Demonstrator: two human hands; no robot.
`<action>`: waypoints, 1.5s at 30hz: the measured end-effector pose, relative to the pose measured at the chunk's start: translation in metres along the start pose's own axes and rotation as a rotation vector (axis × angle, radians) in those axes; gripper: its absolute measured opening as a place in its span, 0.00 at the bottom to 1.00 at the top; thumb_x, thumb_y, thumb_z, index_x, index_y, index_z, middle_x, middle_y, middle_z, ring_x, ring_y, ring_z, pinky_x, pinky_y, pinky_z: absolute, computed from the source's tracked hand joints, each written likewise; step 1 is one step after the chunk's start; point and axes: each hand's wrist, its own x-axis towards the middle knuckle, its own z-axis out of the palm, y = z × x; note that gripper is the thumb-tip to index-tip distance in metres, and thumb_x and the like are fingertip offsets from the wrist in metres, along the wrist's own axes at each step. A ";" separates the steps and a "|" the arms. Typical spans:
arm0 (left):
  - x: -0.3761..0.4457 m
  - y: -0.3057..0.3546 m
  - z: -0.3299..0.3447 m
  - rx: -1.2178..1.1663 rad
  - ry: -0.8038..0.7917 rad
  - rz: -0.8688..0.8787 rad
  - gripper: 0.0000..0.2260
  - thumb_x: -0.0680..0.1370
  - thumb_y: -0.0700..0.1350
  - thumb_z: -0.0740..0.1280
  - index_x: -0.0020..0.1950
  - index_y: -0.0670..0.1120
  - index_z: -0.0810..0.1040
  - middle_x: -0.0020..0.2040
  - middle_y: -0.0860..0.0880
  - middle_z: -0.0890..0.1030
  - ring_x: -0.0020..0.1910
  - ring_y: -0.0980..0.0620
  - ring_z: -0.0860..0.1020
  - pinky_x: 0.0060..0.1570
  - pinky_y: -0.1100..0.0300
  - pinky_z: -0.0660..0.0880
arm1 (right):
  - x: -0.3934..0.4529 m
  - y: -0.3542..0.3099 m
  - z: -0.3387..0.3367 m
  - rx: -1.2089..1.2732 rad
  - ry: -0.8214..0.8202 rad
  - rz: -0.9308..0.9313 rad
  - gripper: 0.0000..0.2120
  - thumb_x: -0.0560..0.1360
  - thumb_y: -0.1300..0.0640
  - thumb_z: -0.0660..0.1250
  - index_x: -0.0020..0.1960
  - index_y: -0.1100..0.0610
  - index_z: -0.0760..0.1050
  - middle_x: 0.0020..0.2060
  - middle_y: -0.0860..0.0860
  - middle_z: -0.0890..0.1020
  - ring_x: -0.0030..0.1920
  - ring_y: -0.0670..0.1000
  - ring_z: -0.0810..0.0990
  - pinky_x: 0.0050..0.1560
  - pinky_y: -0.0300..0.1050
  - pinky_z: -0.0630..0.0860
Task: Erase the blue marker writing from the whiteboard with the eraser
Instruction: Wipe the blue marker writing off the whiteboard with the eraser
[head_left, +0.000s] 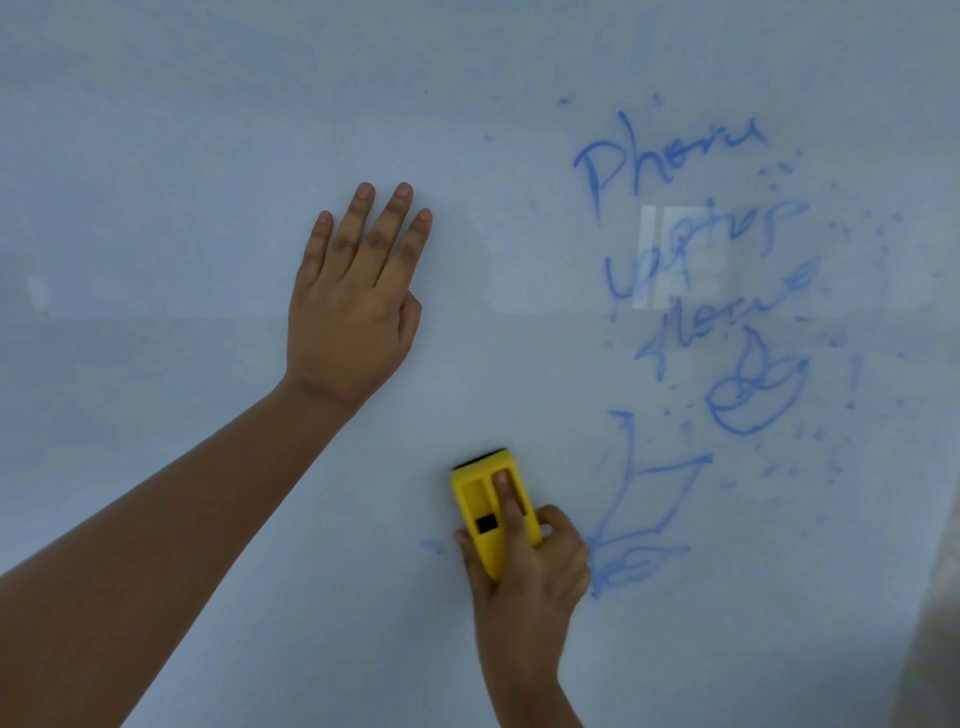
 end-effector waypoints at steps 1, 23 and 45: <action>0.000 0.000 0.000 0.001 -0.003 -0.002 0.23 0.75 0.36 0.58 0.72 0.41 0.67 0.72 0.41 0.68 0.72 0.39 0.63 0.69 0.42 0.59 | -0.007 -0.009 0.005 -0.020 -0.027 -0.062 0.37 0.57 0.41 0.77 0.63 0.41 0.67 0.49 0.55 0.72 0.41 0.58 0.73 0.37 0.52 0.74; -0.003 0.002 -0.001 0.013 -0.014 -0.015 0.24 0.75 0.36 0.58 0.72 0.41 0.67 0.72 0.41 0.68 0.72 0.40 0.63 0.70 0.43 0.59 | -0.044 0.038 0.000 -0.067 -0.076 -0.181 0.23 0.64 0.41 0.62 0.59 0.40 0.70 0.50 0.54 0.72 0.38 0.60 0.77 0.39 0.50 0.73; -0.008 0.004 0.000 -0.008 -0.013 -0.034 0.23 0.76 0.36 0.56 0.71 0.40 0.67 0.72 0.40 0.68 0.72 0.39 0.63 0.69 0.41 0.59 | 0.023 0.088 -0.050 -0.172 0.166 0.203 0.27 0.70 0.43 0.62 0.66 0.49 0.64 0.47 0.65 0.76 0.38 0.66 0.75 0.37 0.60 0.73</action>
